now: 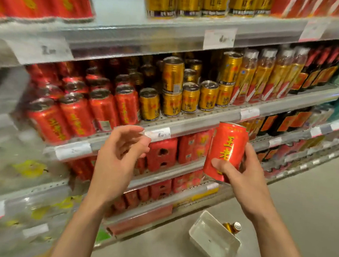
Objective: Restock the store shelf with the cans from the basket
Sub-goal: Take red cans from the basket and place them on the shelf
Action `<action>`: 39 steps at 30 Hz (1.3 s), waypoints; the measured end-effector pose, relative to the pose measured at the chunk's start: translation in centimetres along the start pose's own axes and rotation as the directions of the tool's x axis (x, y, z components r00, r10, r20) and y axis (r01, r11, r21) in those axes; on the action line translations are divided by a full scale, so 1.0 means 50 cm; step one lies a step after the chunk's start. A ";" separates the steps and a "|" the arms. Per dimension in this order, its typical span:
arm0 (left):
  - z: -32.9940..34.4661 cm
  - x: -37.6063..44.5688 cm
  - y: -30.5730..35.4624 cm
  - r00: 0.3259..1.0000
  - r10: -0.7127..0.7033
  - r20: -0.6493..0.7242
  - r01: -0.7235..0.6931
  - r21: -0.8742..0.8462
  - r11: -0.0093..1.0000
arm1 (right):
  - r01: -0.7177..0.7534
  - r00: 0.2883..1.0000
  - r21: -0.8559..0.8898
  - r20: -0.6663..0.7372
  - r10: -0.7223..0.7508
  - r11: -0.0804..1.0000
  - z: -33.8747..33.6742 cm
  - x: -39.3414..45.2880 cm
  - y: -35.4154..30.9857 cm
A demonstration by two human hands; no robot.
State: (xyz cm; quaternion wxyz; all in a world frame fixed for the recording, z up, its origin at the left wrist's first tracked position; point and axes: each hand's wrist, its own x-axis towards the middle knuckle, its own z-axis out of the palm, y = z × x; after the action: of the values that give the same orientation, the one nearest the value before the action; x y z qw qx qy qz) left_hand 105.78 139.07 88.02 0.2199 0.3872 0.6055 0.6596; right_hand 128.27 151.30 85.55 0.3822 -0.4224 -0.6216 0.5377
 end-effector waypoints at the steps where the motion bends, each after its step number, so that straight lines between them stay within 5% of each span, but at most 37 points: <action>1: -0.024 0.002 0.015 1.000 0.027 -0.012 -0.027 0.007 1.000 | 0.029 1.000 -0.012 0.013 -0.029 1.000 0.020 -0.004 -0.022; 16: -0.217 0.145 0.280 0.888 0.445 -0.114 -0.395 0.304 0.867 | 0.440 0.885 -0.020 0.178 -0.430 0.898 0.198 0.083 -0.309; 19: -0.236 0.204 0.325 0.849 0.523 -0.068 -0.420 0.513 0.748 | 0.517 0.837 -0.021 0.220 -0.501 0.855 0.219 0.126 -0.374; 23: -0.255 0.296 0.377 0.760 0.636 0.137 -0.466 0.797 0.384 | 0.585 0.790 -0.025 0.243 -0.563 0.810 0.249 0.193 -0.441; 27: -0.257 0.367 0.412 0.762 0.587 0.272 -0.421 0.897 0.130 | 0.659 0.738 -0.085 0.266 -0.620 0.748 0.282 0.259 -0.485; 32: -0.254 0.403 0.415 0.783 0.520 0.342 -0.406 0.914 0.010 | 0.694 0.700 -0.131 0.352 -0.622 0.708 0.320 0.314 -0.498; 39: -0.260 0.416 0.398 0.773 0.527 0.354 -0.435 0.900 0.033 | 0.679 0.710 -0.160 0.389 -0.587 0.716 0.334 0.343 -0.498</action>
State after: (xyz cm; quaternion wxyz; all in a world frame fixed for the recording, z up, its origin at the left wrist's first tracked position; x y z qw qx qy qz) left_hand 86.70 143.32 112.83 -0.3219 0.5897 0.7152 0.1928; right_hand 103.89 159.99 108.41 0.3756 -0.1418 -0.8531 0.3333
